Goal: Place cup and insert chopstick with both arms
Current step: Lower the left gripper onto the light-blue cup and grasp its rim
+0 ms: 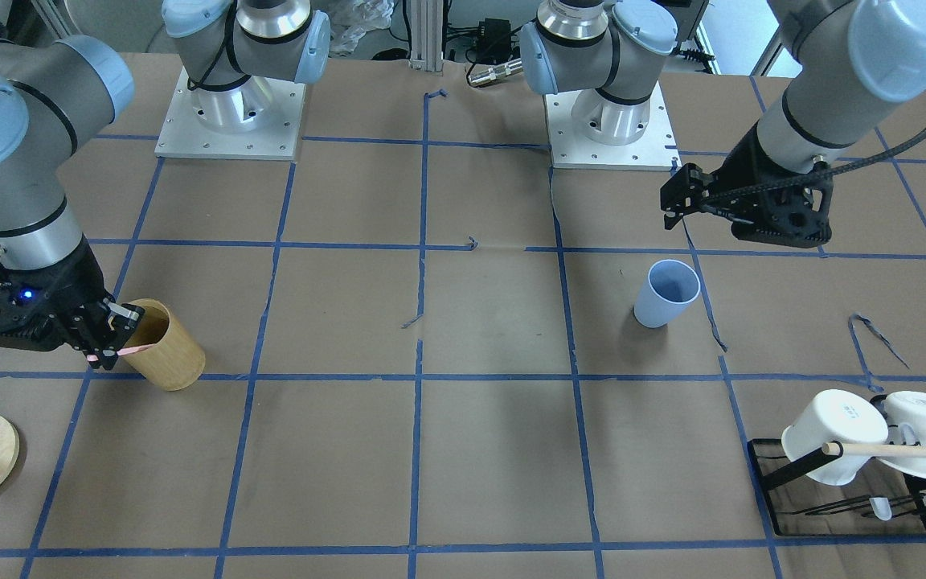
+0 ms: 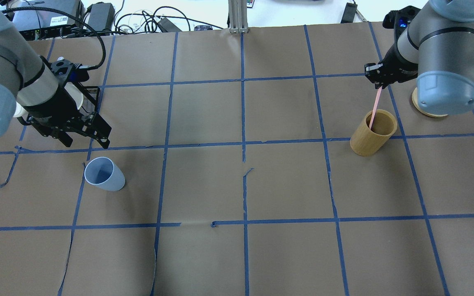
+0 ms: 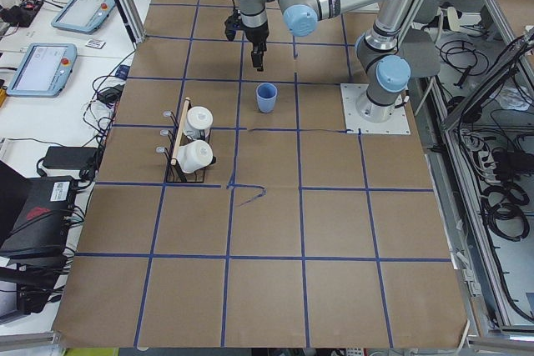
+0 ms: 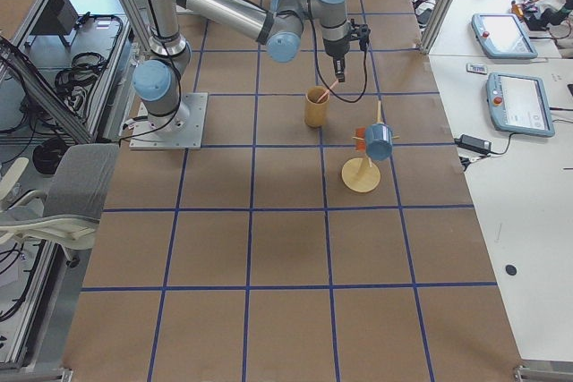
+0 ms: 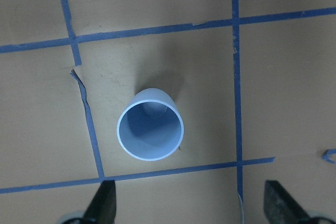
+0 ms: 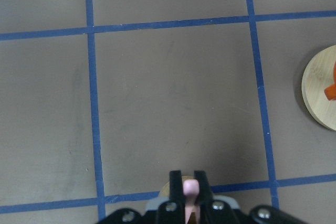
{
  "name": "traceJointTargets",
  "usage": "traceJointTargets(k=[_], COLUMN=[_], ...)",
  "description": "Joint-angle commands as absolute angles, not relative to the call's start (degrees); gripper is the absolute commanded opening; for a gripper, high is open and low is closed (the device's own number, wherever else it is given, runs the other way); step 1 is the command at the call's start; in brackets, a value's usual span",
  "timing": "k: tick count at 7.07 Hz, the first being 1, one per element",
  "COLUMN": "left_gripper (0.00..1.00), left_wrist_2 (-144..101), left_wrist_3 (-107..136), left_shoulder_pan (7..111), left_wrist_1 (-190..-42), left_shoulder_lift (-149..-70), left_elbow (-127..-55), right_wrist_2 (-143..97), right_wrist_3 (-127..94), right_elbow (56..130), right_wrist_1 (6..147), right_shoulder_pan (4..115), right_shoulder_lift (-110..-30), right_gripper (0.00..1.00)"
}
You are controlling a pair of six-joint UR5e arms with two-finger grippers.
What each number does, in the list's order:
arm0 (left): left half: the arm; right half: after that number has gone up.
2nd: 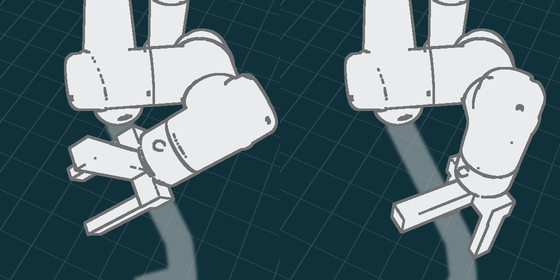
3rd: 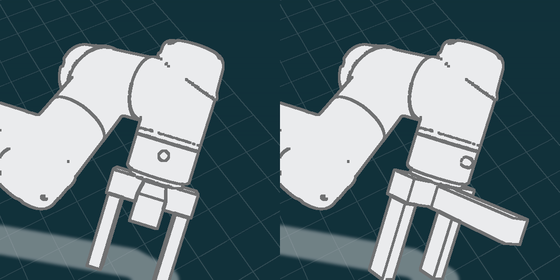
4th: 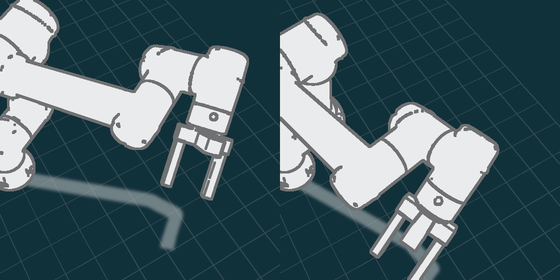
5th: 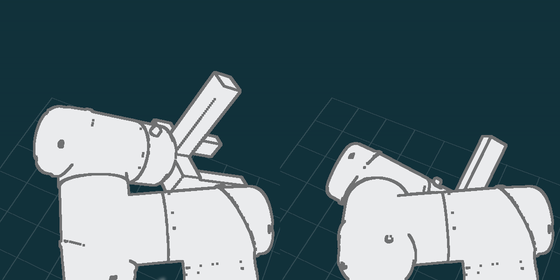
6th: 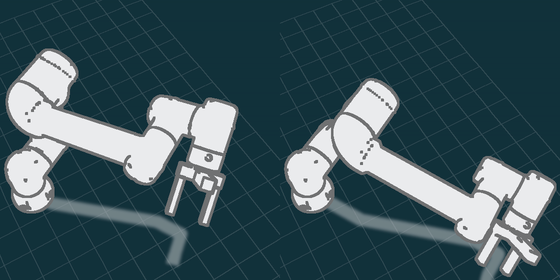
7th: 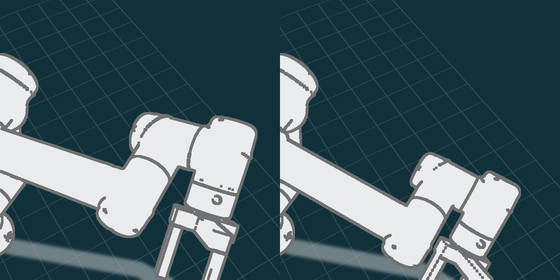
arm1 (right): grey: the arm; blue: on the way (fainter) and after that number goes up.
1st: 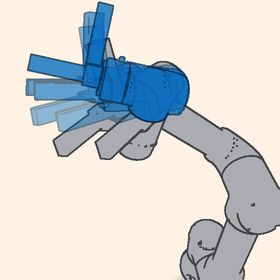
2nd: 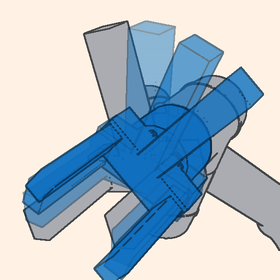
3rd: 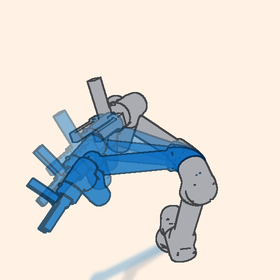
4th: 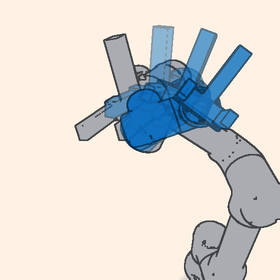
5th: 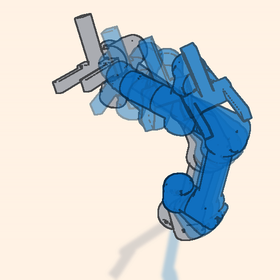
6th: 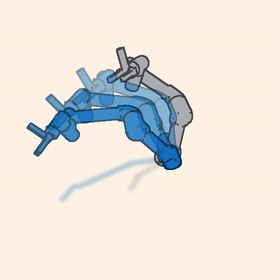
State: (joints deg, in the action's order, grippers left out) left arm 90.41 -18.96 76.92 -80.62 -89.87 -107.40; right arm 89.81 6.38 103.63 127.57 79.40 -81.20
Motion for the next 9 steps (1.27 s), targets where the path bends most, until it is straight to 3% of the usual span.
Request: traceJointTargets(k=[1,2,3,5,6,9], left_gripper=[1.00,1.00,0.92,0.86,0.73,0.00], left_wrist_2=[90.44,90.53,91.22,91.23,91.23,91.93], left_wrist_3=[-18.90,-18.98,-18.98,-18.98,-18.98,-19.07], left_shoulder_pan=[76.90,76.99,76.99,77.08,77.08,77.08], left_wrist_1=[-73.67,-73.39,-72.95,-71.28,-70.76,-69.08], left_shoulder_lift=[-90.35,-91.05,-92.10,-93.60,-94.65,-96.32], left_elbow=[-114.93,-115.92,-116.36,-116.89,-117.07,-116.46], right_wrist_2=[90.35,90.70,92.01,91.59,90.10,87.37], right_wrist_3=[6.42,6.42,6.50,6.42,6.33,6.24], right_elbow=[101.79,99.08,95.49,85.75,82.74,80.78], right_wrist_1=[123.26,118.44,112.82,98.68,94.52,94.22], right_shoulder_pan=[79.37,79.28,79.28,79.45,79.80,81.56], right_shoulder_lift=[-83.57,-84.89,-86.12,-87.71,-87.19,-86.92], right_gripper=[0.00,0.00,0.00,0.00,0.00,0.00])
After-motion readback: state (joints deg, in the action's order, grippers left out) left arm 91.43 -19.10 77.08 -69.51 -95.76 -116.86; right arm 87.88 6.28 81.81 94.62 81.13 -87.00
